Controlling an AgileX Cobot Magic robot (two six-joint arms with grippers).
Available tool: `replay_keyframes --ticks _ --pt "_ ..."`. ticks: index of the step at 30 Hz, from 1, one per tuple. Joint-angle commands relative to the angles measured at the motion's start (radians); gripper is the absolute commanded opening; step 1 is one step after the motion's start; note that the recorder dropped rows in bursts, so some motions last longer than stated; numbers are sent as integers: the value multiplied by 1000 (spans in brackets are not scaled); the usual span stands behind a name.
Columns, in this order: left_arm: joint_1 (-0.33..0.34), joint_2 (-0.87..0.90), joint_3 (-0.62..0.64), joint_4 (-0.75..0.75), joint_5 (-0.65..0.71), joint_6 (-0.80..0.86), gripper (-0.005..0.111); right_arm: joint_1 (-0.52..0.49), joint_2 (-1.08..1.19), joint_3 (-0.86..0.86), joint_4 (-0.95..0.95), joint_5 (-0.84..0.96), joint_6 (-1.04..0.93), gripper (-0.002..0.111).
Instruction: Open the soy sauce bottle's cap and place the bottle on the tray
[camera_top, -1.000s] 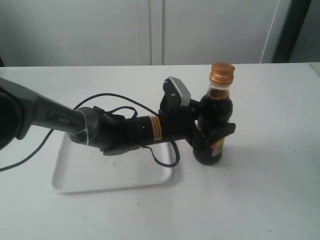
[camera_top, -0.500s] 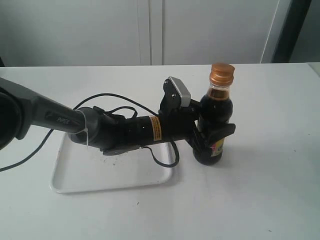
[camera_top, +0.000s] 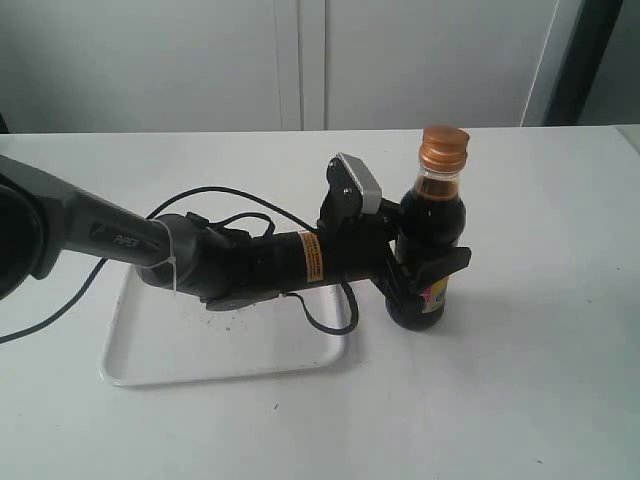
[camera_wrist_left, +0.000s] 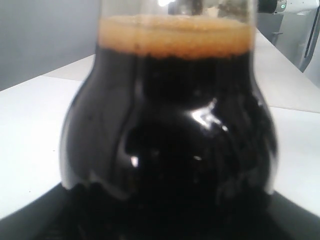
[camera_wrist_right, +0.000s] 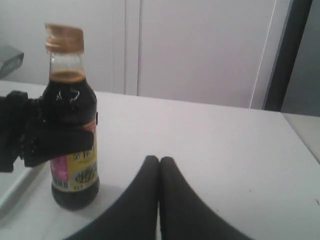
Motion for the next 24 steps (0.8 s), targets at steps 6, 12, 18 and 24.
replay_keyframes --ticks 6,12,18,24 --pt "-4 -1 -4 22 -7 -6 0 -9 -7 4 28 -190 63 0" --pt "-4 -1 -4 22 -7 -6 0 -7 -7 4 36 -383 241 0" --pt "-4 -1 -4 22 -5 -6 0 -7 25 -84 36 -414 247 0" --pt "-4 -1 -4 29 -6 -6 0 -7 189 -224 28 -419 201 0"
